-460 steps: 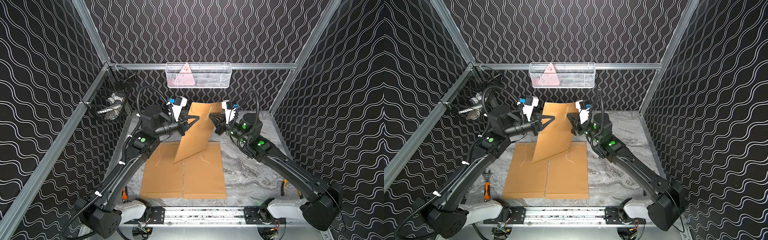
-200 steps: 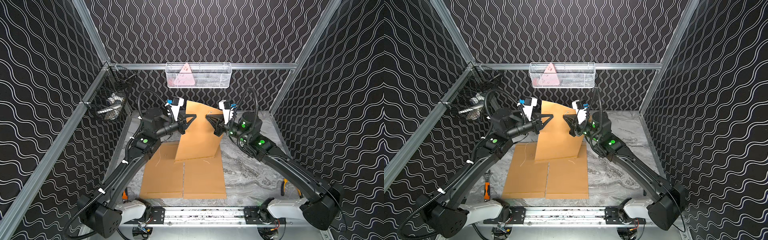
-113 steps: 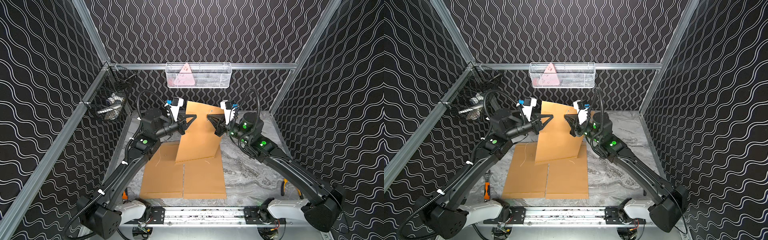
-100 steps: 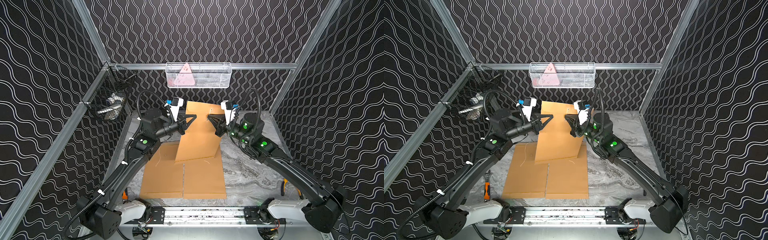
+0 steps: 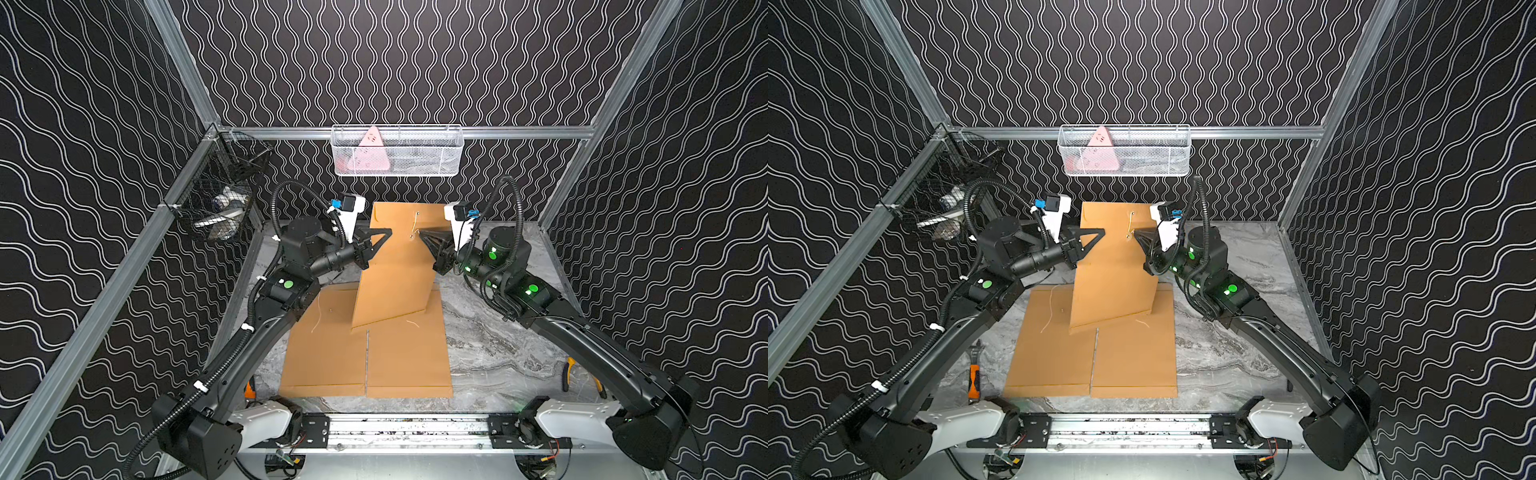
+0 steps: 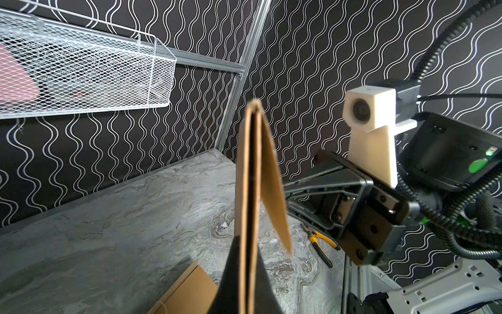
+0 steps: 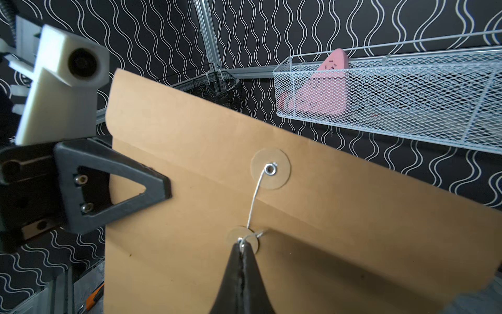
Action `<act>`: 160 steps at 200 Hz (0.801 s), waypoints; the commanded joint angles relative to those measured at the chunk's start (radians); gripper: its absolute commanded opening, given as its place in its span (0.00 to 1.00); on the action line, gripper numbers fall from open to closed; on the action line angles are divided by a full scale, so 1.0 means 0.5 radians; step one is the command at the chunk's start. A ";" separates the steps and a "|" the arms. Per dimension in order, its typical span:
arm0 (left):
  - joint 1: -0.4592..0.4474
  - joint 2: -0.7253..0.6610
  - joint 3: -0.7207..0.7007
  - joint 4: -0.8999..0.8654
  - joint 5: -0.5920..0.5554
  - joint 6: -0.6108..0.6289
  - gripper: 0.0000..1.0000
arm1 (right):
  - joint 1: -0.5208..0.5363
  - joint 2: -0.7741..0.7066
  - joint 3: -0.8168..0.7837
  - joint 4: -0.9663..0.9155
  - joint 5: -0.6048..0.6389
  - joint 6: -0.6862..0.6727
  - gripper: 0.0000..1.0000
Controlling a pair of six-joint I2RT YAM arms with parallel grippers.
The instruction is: Open the file bag
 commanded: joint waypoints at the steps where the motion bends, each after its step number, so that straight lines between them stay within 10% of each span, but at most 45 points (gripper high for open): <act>1: 0.002 -0.023 -0.012 0.049 0.028 -0.002 0.00 | 0.004 0.014 0.024 0.024 -0.015 0.000 0.00; 160: 0.003 0.031 -0.100 0.275 0.081 -0.155 0.00 | 0.028 0.252 0.350 -0.018 -0.375 0.075 0.00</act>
